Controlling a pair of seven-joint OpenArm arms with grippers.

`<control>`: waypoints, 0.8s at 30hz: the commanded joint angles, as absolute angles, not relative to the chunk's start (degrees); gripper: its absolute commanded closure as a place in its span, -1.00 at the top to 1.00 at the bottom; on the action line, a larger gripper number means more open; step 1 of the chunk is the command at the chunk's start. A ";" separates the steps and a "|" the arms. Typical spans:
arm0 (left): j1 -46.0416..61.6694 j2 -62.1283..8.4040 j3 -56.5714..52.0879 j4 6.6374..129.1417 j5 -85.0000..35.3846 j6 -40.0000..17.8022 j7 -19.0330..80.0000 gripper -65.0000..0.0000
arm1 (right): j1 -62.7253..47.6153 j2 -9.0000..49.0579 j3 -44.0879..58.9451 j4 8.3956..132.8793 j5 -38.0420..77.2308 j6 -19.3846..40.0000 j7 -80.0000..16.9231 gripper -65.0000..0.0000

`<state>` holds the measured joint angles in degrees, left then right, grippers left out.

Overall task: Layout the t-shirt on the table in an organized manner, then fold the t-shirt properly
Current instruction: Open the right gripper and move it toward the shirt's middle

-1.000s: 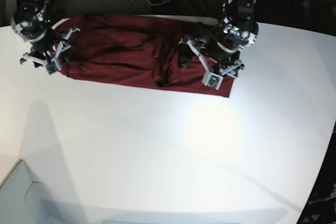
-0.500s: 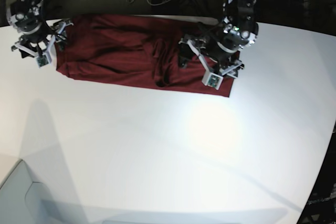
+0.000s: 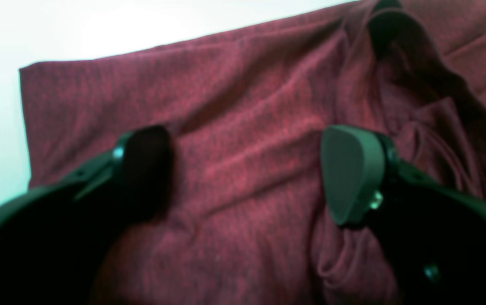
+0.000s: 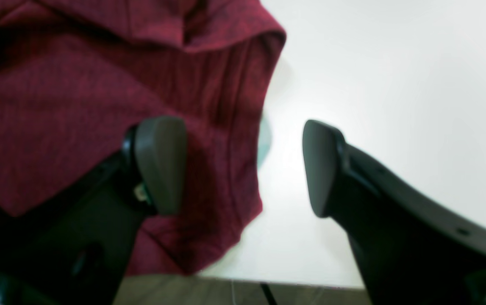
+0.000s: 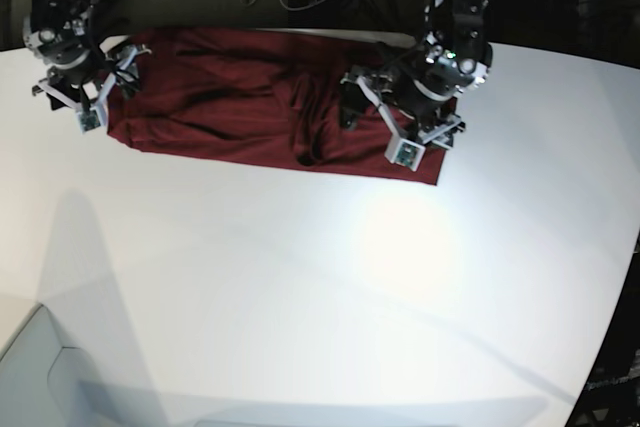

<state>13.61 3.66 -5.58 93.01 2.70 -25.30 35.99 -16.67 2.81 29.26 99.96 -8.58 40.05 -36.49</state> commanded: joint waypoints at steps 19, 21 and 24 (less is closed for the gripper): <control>13.49 3.65 -10.59 93.85 2.86 -25.45 36.09 0.69 | -8.75 2.86 29.41 86.55 -7.96 40.00 -35.38 0.33; 13.49 3.65 -10.86 93.85 2.86 -25.45 36.09 0.69 | -8.13 2.86 29.41 86.29 -8.04 40.00 -35.38 0.33; 13.49 3.65 -10.77 93.93 2.86 -25.45 36.09 0.69 | -7.78 2.86 29.32 86.46 -8.04 40.00 -35.38 0.33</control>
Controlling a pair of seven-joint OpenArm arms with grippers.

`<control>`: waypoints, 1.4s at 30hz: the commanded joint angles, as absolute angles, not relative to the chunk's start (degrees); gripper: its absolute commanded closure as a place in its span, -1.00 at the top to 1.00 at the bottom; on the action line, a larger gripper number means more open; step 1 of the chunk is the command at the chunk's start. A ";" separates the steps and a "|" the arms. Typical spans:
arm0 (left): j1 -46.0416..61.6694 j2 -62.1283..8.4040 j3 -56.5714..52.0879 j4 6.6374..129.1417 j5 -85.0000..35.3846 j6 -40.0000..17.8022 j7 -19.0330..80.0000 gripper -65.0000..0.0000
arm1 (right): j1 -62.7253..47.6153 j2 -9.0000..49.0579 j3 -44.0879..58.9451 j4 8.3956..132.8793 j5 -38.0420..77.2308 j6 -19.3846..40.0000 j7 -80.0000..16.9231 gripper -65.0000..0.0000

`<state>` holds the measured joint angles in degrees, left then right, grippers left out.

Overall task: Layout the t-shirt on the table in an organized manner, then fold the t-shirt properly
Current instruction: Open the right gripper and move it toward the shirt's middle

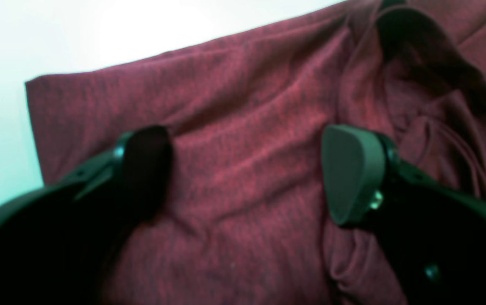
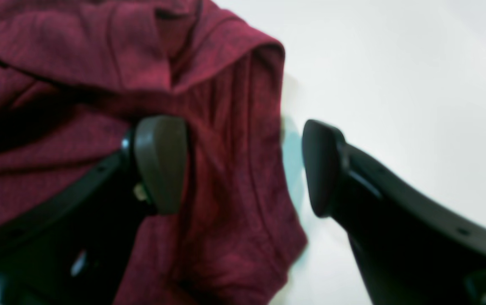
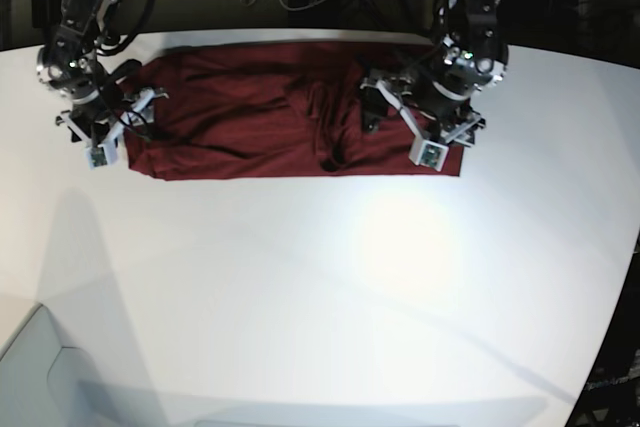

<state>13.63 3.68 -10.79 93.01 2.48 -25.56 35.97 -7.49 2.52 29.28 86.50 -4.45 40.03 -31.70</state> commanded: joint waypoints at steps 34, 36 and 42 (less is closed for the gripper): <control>17.80 2.15 -24.04 102.90 2.77 -25.63 36.18 0.69 | -6.90 -2.68 29.41 102.11 -5.58 40.00 -34.95 -1.00; 17.80 2.15 -24.48 102.90 2.77 -25.63 36.18 0.69 | -6.99 -2.77 29.32 103.43 -4.35 40.00 -34.95 -1.00; 17.80 2.15 -24.48 102.90 2.77 -25.63 36.18 0.69 | -9.45 -2.77 27.91 107.30 -0.84 40.00 -34.95 -1.00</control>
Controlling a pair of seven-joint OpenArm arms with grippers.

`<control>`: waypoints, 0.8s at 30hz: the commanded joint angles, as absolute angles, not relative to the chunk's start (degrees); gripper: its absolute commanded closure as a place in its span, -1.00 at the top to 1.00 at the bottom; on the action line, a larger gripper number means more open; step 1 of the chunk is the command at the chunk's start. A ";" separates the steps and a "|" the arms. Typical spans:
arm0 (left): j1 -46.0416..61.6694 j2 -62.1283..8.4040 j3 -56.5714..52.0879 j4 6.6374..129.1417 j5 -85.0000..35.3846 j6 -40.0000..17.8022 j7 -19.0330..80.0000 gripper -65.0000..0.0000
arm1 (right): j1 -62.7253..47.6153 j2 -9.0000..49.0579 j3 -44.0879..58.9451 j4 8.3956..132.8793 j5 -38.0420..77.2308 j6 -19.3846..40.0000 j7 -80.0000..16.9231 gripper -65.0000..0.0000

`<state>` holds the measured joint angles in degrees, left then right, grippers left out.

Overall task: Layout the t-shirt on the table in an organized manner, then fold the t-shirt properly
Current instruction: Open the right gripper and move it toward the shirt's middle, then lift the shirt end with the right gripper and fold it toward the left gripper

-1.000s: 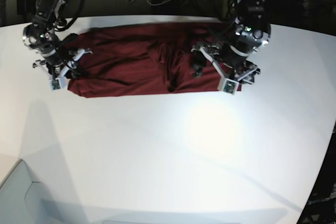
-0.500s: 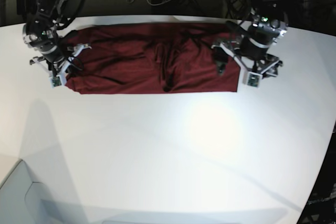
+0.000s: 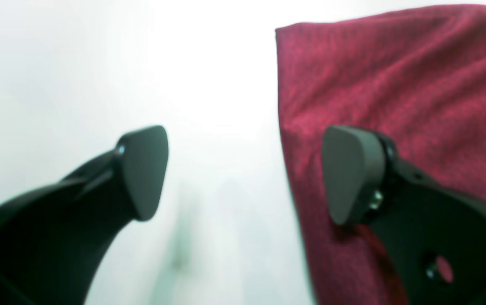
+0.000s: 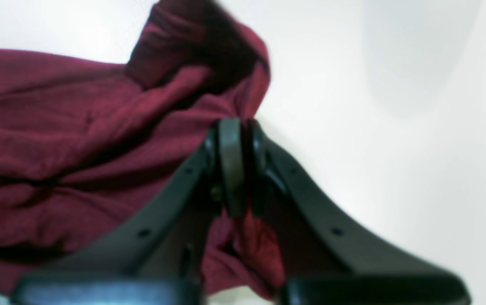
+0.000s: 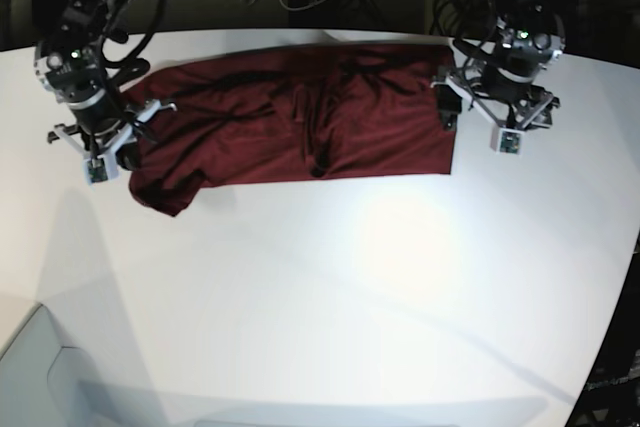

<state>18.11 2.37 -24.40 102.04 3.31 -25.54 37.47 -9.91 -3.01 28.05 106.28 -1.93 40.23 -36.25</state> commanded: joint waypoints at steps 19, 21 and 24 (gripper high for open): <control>14.73 2.15 -31.25 103.08 2.77 -25.63 36.70 0.69 | -17.01 -2.86 5.05 115.56 -0.84 40.00 -34.86 -1.00; 14.90 2.15 -31.69 102.99 2.77 -25.63 36.70 0.69 | -16.57 -2.86 0.92 115.56 -0.84 40.00 -34.86 -1.00; 15.08 2.07 -31.78 102.99 2.77 -25.63 36.70 0.69 | -14.99 -2.86 -3.74 115.56 -0.84 40.00 -34.95 -1.00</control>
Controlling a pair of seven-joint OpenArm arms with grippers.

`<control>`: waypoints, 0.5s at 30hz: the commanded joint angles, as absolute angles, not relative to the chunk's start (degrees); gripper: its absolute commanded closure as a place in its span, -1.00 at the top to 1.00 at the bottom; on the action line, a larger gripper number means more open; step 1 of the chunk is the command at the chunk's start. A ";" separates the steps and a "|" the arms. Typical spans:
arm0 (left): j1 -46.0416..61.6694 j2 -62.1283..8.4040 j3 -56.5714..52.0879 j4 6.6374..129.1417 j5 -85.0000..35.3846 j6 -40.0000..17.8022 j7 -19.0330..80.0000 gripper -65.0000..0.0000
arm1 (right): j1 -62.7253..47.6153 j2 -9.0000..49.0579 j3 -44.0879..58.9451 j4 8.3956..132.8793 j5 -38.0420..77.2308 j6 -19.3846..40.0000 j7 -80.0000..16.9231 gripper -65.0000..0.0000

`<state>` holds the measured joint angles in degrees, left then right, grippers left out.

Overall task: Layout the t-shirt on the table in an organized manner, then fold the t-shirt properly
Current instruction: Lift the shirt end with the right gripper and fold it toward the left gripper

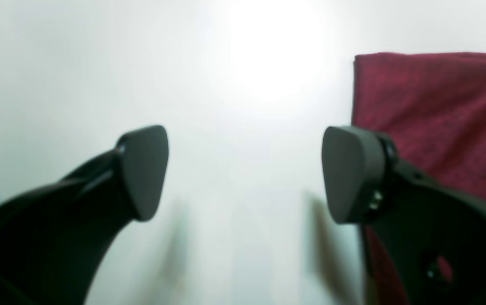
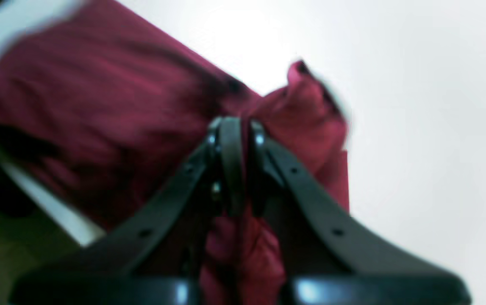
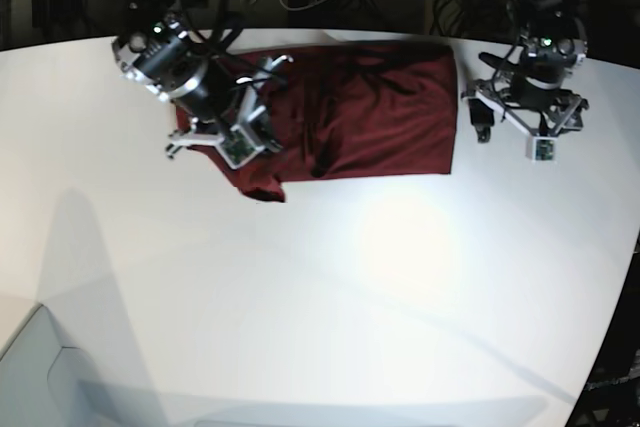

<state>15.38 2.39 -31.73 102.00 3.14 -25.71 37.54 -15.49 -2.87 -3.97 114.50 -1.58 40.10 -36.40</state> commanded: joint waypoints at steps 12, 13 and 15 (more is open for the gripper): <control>16.40 2.07 -31.69 100.70 3.38 -25.63 36.79 0.68 | -7.69 -2.86 -14.55 115.12 -0.92 40.00 -35.38 -1.00; 16.84 2.07 -31.69 101.23 3.38 -25.63 36.79 0.68 | -7.16 -2.86 -14.55 115.12 -0.92 40.00 -35.38 -1.00; 17.10 0.92 -31.78 101.85 3.38 -25.54 36.79 0.67 | -6.29 -3.56 -14.81 115.12 -0.92 40.00 -35.38 -1.00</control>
<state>17.65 1.78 -31.51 100.66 3.51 -25.78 37.74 -6.90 -2.98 -14.57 114.15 -1.89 40.05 -37.06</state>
